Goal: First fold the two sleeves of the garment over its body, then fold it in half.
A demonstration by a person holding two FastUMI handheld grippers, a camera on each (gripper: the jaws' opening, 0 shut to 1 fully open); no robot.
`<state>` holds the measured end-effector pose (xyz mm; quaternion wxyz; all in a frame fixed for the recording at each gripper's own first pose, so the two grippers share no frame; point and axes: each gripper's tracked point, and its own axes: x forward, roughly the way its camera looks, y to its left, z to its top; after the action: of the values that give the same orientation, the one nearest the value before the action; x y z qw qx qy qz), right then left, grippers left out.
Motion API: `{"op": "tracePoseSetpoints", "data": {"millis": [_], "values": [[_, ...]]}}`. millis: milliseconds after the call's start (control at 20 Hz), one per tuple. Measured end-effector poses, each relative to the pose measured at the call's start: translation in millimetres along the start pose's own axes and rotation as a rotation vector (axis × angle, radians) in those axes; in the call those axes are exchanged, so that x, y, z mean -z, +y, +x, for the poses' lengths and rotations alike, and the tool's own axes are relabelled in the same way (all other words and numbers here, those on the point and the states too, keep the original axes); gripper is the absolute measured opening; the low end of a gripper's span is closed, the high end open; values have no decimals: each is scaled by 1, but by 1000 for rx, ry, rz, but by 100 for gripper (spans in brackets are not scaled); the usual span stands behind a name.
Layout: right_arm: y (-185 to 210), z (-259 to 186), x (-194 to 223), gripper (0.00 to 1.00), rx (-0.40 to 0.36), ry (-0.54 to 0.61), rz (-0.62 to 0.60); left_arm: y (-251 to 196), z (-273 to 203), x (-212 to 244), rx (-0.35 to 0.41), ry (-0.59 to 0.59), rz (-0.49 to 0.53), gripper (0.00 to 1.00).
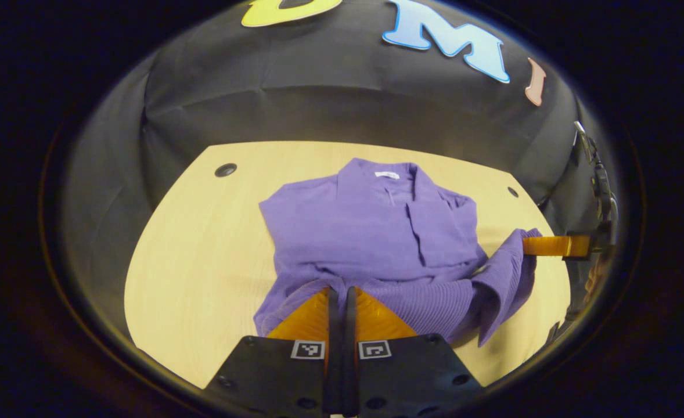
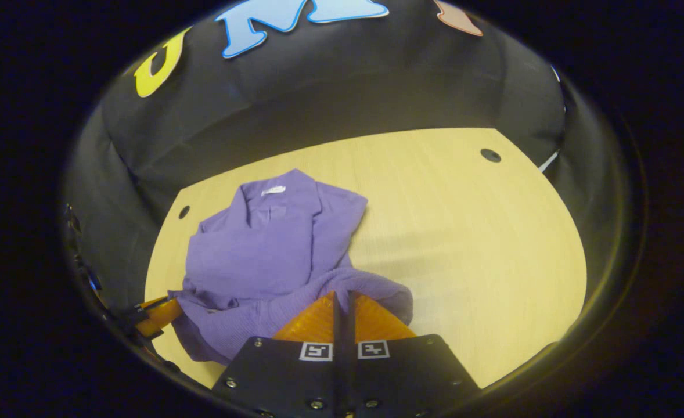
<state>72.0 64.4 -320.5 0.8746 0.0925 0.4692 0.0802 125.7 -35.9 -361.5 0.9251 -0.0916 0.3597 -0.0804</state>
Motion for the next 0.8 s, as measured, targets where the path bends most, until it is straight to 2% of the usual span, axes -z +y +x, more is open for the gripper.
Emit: {"op": "tracePoseSetpoints", "data": {"millis": [400, 800], "values": [[7, 54, -84, 1, -19, -100, 37, 11, 64, -85, 5, -83, -16, 7], [1, 123, -127, 1, -8, -141, 77, 14, 131, -137, 13, -122, -25, 7]]}}
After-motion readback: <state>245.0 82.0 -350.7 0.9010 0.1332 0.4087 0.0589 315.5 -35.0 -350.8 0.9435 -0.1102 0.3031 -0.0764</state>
